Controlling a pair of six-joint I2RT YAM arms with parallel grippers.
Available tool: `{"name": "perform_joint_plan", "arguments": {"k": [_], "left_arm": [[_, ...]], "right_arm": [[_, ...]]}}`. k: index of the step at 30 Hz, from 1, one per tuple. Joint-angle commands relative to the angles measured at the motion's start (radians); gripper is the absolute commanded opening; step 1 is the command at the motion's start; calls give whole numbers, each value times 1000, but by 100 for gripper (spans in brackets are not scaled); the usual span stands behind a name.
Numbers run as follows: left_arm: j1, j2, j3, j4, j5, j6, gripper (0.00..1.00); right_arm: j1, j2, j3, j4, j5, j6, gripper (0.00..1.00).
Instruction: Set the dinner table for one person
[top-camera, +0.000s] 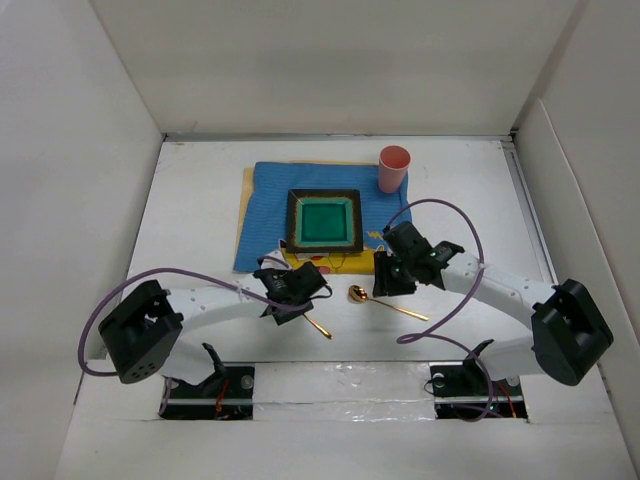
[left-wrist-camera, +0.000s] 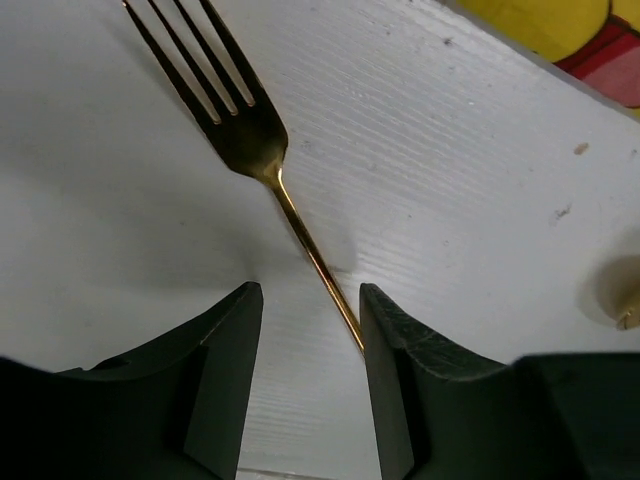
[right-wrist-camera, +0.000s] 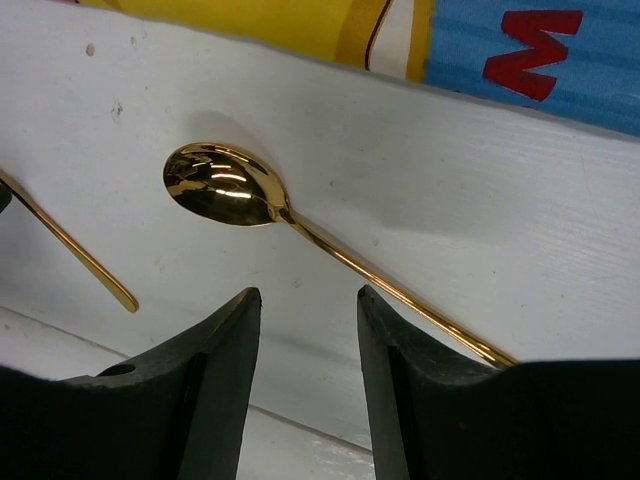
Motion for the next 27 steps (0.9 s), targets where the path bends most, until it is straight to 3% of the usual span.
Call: {"name": "perform_joint_plan", "arguments": {"k": [1, 10, 11, 21, 24, 27], "left_arm": [[4, 28, 5, -29, -82, -113, 40], [4, 127, 25, -64, -99, -194, 33], [4, 137, 30, -69, -96, -193, 26], [-7, 208, 62, -136, -107, -193, 10], [-7, 220, 54, -149, -115, -182, 0], [-7, 216, 56, -181, -112, -164, 0]], "right_arm": [[-2, -33, 11, 18, -17, 15, 49], [7, -64, -25, 44, -94, 11, 48], [7, -72, -25, 40, -93, 0, 47], [-22, -84, 10, 37, -114, -28, 47], [-45, -107, 19, 26, -131, -35, 47], [-71, -127, 34, 3, -145, -49, 47]]}}
